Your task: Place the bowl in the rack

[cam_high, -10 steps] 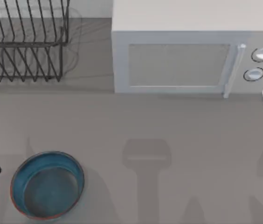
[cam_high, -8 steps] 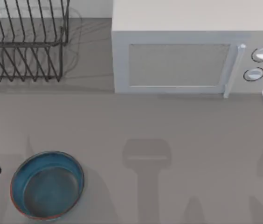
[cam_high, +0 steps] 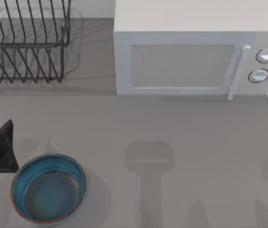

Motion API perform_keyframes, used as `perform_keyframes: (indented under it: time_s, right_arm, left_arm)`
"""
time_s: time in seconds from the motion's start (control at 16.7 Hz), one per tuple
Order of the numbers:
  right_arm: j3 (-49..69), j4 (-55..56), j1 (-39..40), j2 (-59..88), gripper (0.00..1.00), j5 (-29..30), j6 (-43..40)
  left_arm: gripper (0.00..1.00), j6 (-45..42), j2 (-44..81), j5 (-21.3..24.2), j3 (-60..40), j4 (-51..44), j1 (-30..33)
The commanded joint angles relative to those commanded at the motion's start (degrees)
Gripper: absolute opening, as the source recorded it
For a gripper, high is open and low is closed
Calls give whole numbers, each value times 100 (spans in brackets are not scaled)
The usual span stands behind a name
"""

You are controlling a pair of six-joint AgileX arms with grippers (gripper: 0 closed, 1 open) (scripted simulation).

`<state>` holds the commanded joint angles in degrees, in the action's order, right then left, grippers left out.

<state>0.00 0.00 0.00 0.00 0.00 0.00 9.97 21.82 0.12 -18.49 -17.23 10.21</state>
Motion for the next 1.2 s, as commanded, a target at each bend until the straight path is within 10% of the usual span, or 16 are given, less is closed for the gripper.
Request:
perform_keyframes:
  time_s: [0.66, 1.2]
  right_arm:
    - [0, 0, 0, 0, 100, 0, 0]
    - [0, 0, 0, 0, 100, 0, 0]
  left_arm:
    - [100, 2170, 5603, -23, -3997, -3962, 2252]
    - [100, 2836, 7165, -11, -5292, -5070, 2932]
